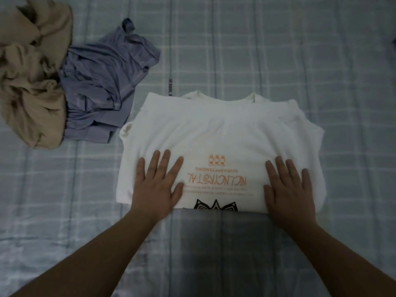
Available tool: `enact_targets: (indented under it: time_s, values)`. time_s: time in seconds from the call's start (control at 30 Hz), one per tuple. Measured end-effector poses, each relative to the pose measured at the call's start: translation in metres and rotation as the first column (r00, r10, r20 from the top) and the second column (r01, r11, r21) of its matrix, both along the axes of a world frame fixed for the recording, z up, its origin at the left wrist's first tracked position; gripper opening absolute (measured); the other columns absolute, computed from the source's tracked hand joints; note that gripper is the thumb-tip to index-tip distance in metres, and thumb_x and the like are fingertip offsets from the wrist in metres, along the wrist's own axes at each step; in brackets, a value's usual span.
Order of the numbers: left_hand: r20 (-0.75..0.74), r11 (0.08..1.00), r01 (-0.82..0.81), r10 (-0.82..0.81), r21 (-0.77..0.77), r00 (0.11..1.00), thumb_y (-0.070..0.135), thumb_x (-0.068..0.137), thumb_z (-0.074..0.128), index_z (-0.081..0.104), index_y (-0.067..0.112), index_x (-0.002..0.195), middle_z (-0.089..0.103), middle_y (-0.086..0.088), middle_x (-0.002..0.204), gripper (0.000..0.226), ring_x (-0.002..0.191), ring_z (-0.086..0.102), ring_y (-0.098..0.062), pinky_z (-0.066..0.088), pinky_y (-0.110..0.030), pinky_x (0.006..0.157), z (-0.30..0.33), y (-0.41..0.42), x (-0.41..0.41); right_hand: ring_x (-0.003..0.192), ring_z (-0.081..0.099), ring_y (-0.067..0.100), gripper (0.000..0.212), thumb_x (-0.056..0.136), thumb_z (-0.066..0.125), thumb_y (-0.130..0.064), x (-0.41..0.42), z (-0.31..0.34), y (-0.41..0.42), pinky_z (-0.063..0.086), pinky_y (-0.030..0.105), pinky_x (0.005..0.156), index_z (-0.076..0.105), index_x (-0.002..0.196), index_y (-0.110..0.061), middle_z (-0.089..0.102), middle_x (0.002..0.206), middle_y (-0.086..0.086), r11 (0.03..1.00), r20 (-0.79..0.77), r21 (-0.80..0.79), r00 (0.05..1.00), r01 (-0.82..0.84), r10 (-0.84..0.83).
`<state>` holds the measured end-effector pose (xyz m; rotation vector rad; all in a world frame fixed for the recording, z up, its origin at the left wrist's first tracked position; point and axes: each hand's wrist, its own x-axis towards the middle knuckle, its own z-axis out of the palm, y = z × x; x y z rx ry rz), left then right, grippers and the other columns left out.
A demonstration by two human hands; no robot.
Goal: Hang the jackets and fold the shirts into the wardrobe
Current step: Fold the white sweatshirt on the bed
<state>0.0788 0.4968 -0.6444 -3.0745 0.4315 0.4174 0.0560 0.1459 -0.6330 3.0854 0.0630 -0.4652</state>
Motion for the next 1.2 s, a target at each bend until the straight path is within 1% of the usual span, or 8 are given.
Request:
enact_targets:
  time_s: [0.17,0.33,0.4,0.5,0.77,0.93,1.07,1.2]
  values:
    - [-0.026,0.999,-0.037,0.037,0.002,0.999,0.058,0.099,0.014,0.011,0.028,0.158,0.009,-0.009,0.165,0.066,0.152,0.000,-0.029,0.008,-0.058,0.120,0.003,-0.005,-0.003,0.149,0.020,0.029,0.060,0.096,0.034,-0.039,-0.001,0.000,-0.001,0.013,0.053,0.120,0.029,0.153,-0.021,0.027,0.161,0.008,0.996,0.045,0.088,0.999,0.011,-0.015]
    - [-0.006,0.996,-0.015,0.015,-0.093,1.000,0.050,0.101,0.022,0.013,0.026,0.157,0.010,-0.013,0.164,0.062,0.152,-0.002,-0.031,0.005,-0.056,0.121,0.027,-0.043,0.000,0.138,0.039,0.035,0.050,0.090,0.047,-0.026,-0.003,0.019,-0.022,0.028,0.050,0.116,0.054,0.134,-0.004,0.048,0.145,0.019,0.889,0.265,0.383,0.893,0.250,-0.365]
    - [0.018,0.982,0.076,-0.074,-0.170,0.997,0.042,0.099,0.026,0.016,0.024,0.157,0.016,-0.014,0.163,0.062,0.151,0.006,-0.033,0.009,-0.055,0.121,0.031,-0.081,0.002,0.132,0.043,0.037,0.058,0.085,0.051,-0.030,-0.011,0.025,-0.031,0.030,0.044,0.114,0.052,0.134,0.000,0.050,0.140,0.022,0.746,0.222,0.489,0.762,0.453,-0.608]
    - [0.027,0.929,0.166,-0.166,-0.332,0.986,0.037,0.095,0.036,0.023,0.023,0.156,0.020,-0.013,0.162,0.064,0.151,0.012,-0.033,0.013,-0.053,0.121,0.026,-0.144,0.002,0.122,0.051,0.038,0.078,0.074,0.053,-0.049,-0.019,0.030,-0.037,0.041,0.049,0.106,0.048,0.136,-0.002,0.054,0.132,0.022,0.389,-0.132,0.563,0.544,0.730,-0.829]
    - [-0.096,0.937,0.214,-0.249,-0.277,0.964,0.045,0.094,0.030,0.025,0.028,0.154,0.025,-0.011,0.161,0.063,0.150,0.015,-0.032,0.008,-0.057,0.120,-0.001,-0.235,0.003,0.093,0.063,0.026,0.038,0.088,0.068,-0.020,-0.001,0.041,-0.053,0.054,0.044,0.086,0.059,0.123,-0.007,0.066,0.109,0.012,0.098,-0.464,0.583,0.429,0.807,-0.775]
    - [-0.113,0.910,0.183,-0.241,-0.373,0.964,0.042,0.097,0.023,0.015,0.028,0.156,0.018,-0.011,0.163,0.061,0.151,0.006,-0.031,0.003,-0.052,0.122,0.009,-0.230,0.006,0.091,0.072,0.031,0.039,0.089,0.055,0.003,0.003,0.070,-0.047,0.059,0.049,0.076,0.064,0.118,-0.021,0.074,0.106,0.011,-0.302,-0.704,0.681,0.483,0.668,-0.521]
    - [-0.079,0.813,0.117,-0.196,-0.571,0.977,0.035,0.096,0.025,0.016,0.023,0.156,0.018,-0.008,0.163,0.063,0.152,0.003,-0.024,0.012,-0.047,0.123,0.041,-0.201,0.016,0.105,0.068,0.029,0.056,0.086,0.054,0.012,0.007,0.093,-0.021,0.057,0.050,0.086,0.058,0.128,-0.025,0.072,0.115,0.005,-0.219,-0.606,0.786,0.649,0.578,-0.460]
    - [-0.051,0.767,0.044,-0.099,-0.640,0.994,0.031,0.093,0.035,0.016,0.022,0.156,0.020,-0.006,0.163,0.067,0.152,0.006,-0.022,0.012,-0.038,0.123,0.066,-0.147,0.025,0.098,0.068,0.003,0.070,0.084,0.055,0.012,0.024,0.124,0.035,0.056,0.020,0.076,0.046,0.135,-0.034,0.071,0.109,-0.021,-0.003,-0.452,0.867,0.782,0.499,-0.428]
